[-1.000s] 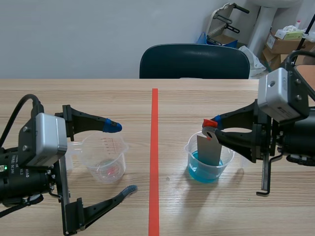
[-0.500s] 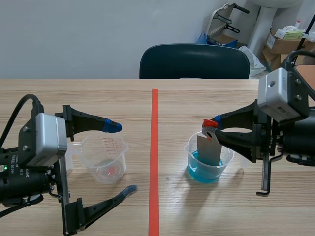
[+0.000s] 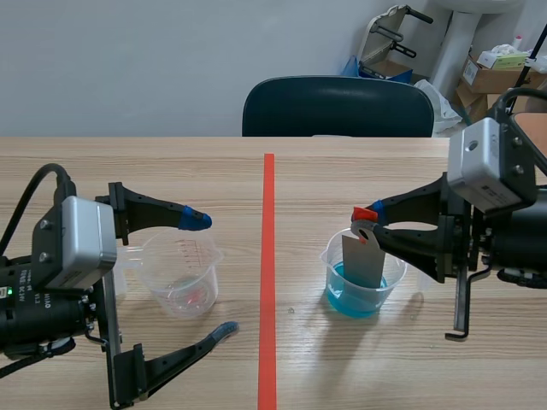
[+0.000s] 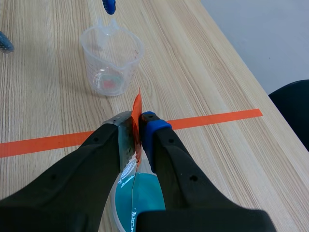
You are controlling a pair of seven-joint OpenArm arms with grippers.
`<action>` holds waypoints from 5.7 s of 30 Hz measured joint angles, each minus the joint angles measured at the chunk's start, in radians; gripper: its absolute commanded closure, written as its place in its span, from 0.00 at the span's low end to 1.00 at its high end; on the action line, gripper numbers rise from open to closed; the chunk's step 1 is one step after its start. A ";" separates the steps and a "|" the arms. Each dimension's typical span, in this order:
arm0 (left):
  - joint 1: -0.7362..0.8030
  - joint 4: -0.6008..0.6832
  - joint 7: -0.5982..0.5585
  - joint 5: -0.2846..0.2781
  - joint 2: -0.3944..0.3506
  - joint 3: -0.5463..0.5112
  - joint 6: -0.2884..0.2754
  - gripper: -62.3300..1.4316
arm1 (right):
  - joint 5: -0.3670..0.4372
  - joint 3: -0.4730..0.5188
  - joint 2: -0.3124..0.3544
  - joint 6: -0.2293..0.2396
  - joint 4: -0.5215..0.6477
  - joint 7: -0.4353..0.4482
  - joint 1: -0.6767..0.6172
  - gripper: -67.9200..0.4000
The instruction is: Do the redox reaction experiment
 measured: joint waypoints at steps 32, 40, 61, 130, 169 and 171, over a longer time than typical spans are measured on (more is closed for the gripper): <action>0.000 0.000 0.000 0.000 0.000 0.000 0.000 0.00 | 0.000 0.000 0.000 0.000 0.000 0.000 0.000 0.98; 0.000 0.000 0.000 0.000 0.000 0.000 0.000 0.00 | -0.003 0.000 0.000 0.000 0.009 0.006 0.000 0.98; 0.000 0.000 -0.001 0.000 0.000 0.000 0.000 0.00 | 0.278 0.032 0.145 0.000 0.238 -0.178 0.000 0.98; 0.000 0.000 0.000 0.000 0.000 0.000 0.000 0.00 | 0.866 0.287 0.247 0.002 0.576 -0.780 0.000 0.98; 0.000 0.000 0.000 0.000 0.000 0.000 0.000 0.00 | 0.866 0.287 0.247 0.002 0.576 -0.784 0.000 0.98; 0.000 0.000 0.000 0.000 0.000 0.000 0.000 0.00 | 0.866 0.287 0.247 0.002 0.576 -0.784 0.000 0.98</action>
